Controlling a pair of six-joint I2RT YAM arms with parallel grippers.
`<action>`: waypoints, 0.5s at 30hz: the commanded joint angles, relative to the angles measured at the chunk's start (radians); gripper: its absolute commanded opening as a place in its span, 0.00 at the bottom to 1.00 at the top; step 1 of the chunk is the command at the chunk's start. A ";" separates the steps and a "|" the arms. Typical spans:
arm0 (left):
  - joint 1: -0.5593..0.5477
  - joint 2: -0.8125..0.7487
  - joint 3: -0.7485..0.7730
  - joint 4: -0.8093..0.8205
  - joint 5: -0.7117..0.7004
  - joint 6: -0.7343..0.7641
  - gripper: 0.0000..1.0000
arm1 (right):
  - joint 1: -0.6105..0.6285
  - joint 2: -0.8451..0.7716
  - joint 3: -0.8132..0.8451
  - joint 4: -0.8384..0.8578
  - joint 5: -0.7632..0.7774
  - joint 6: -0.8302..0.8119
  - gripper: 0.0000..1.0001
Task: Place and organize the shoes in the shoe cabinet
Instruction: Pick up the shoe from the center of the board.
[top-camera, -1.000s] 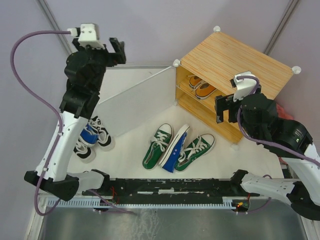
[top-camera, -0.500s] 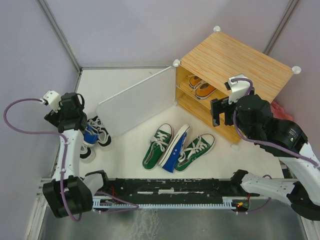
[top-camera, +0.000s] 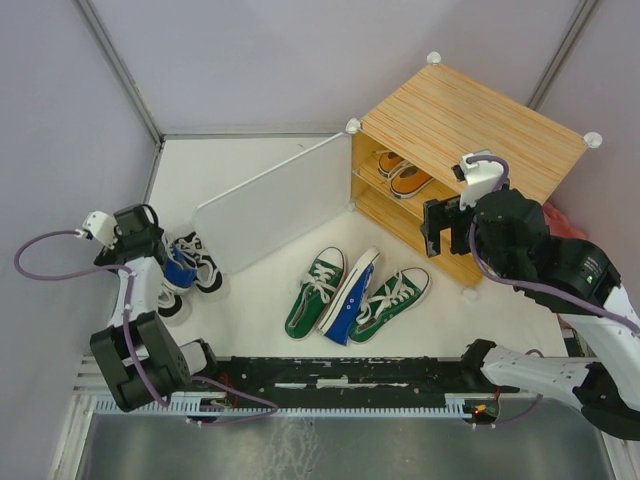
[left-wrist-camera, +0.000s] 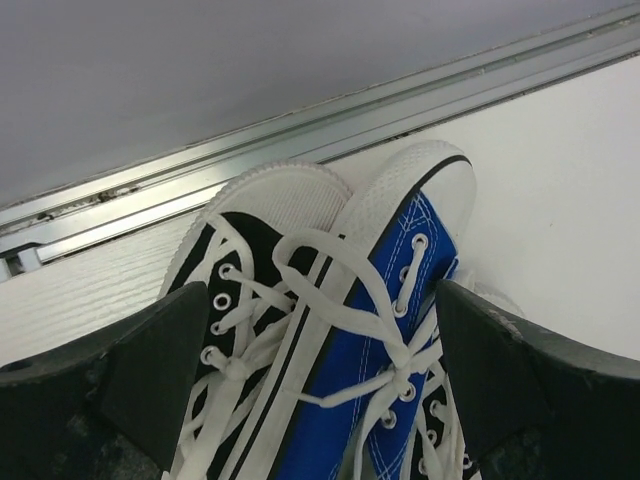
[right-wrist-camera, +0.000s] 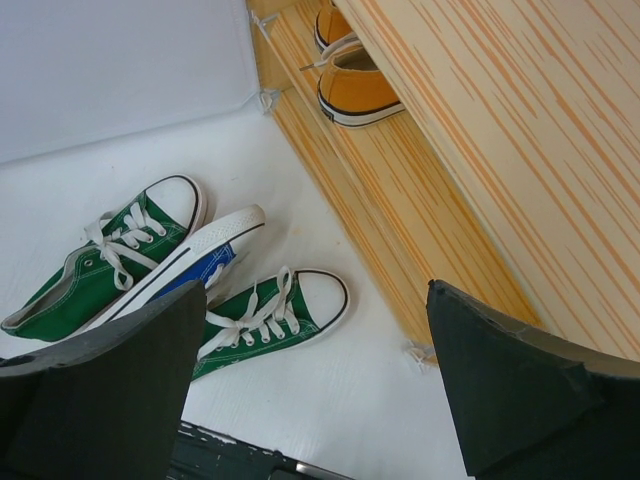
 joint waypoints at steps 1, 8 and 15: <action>0.052 0.063 -0.018 0.182 0.148 -0.044 0.99 | -0.001 -0.011 0.018 -0.003 0.021 0.037 0.98; 0.054 0.190 0.027 0.223 0.227 -0.002 0.99 | -0.001 -0.013 -0.020 0.023 0.008 0.047 0.98; 0.053 0.254 0.009 0.233 0.310 0.022 1.00 | -0.001 -0.040 -0.062 0.056 -0.001 0.044 0.98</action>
